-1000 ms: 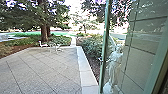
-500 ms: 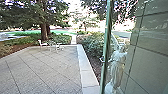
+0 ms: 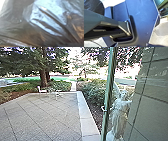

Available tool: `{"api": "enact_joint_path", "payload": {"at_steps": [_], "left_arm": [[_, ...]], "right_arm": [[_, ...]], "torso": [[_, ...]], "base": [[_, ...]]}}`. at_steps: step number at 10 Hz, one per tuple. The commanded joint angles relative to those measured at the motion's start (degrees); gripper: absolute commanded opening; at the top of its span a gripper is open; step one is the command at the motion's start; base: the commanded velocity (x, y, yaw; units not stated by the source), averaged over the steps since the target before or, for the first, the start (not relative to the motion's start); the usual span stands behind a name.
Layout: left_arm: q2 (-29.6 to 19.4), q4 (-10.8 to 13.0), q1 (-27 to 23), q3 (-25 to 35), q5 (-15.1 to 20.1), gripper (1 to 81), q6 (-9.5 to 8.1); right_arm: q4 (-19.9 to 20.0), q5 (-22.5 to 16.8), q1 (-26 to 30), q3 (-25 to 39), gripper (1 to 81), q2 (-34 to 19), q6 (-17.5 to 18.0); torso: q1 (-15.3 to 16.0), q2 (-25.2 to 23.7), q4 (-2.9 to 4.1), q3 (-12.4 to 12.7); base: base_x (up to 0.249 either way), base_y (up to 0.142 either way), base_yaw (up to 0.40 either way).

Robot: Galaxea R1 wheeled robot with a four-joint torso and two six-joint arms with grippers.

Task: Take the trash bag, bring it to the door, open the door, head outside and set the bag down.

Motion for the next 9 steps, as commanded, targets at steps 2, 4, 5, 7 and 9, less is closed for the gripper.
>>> {"api": "enact_joint_path", "payload": {"at_steps": [2,4,5,7,9], "left_arm": [[-0.4,-0.1,-3.1,0.0,3.0,1.0,0.14],[-0.4,-0.1,-3.1,0.1,3.0,1.0,0.14],[-0.4,-0.1,-3.1,0.1,3.0,1.0,0.05],[-0.4,-0.1,-3.1,0.1,3.0,1.0,0.14],[-0.4,-0.1,-3.1,0.1,3.0,1.0,0.05]], "right_arm": [[-0.5,-2.9,2.3,0.3,81.1,0.2,-0.5],[-0.5,-2.9,2.3,0.2,81.1,0.2,-0.6],[-0.5,-2.9,2.3,0.2,81.1,0.2,-0.5],[-0.5,-2.9,2.3,0.2,81.1,0.2,-0.5],[-0.5,-2.9,2.3,0.2,81.1,0.2,-0.5]], "torso": [[0.0,0.0,0.00,0.0],[0.0,0.0,0.00,0.0],[0.0,0.0,0.00,0.0],[0.0,0.0,0.00,0.0],[0.0,0.0,0.00,0.0]], "base": [[0.132,0.000,0.000],[0.131,0.039,0.000],[0.120,0.094,0.000],[0.121,0.133,0.000],[0.120,0.129,0.000]]}}
